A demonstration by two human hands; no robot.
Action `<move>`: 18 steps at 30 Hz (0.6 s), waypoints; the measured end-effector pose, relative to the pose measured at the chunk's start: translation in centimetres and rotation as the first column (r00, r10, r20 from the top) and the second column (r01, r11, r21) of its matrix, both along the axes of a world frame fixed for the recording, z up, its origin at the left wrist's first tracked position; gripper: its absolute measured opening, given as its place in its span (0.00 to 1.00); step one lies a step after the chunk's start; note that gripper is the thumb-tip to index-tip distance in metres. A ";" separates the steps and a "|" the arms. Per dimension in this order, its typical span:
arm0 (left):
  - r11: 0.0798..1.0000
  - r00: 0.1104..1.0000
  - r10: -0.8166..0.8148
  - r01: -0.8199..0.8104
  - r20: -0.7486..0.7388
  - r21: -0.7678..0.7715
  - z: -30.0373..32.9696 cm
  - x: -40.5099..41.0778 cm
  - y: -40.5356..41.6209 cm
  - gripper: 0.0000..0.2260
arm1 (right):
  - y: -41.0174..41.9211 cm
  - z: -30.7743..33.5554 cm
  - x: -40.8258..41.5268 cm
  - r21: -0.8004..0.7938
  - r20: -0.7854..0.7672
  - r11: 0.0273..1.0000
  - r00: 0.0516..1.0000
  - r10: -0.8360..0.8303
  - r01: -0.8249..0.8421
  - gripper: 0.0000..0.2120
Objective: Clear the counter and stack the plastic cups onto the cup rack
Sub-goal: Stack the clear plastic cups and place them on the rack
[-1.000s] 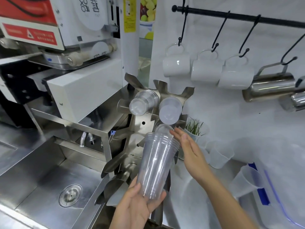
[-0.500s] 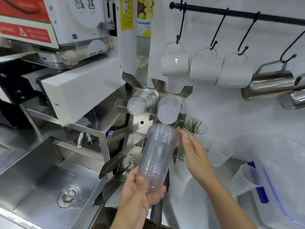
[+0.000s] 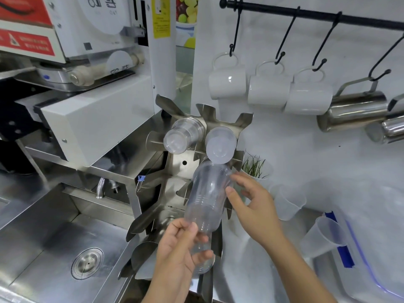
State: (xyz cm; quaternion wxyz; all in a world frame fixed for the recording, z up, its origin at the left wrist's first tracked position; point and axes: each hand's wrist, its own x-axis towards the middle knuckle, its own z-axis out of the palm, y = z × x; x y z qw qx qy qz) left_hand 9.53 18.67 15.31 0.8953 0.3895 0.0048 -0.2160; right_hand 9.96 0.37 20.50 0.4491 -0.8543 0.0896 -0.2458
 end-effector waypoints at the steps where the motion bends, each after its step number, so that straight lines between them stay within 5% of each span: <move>1: 1.000 1.000 0.018 -0.018 0.003 0.002 0.2 0.2 -0.2 0.04 | 0.1 0.1 0.0 -0.009 0.024 1.000 1.000 -0.013 0.013 0.10; 7: 0.999 0.999 0.043 -0.043 0.022 0.017 0.8 1.0 -1.1 0.01 | 1.0 0.4 -0.5 0.011 0.113 1.000 0.994 0.004 -0.005 0.07; 18: 0.996 0.997 -0.075 0.076 0.030 -0.049 0.8 1.7 -1.2 0.20 | 1.1 0.3 -0.5 -0.010 0.061 1.000 0.998 0.026 -0.025 0.08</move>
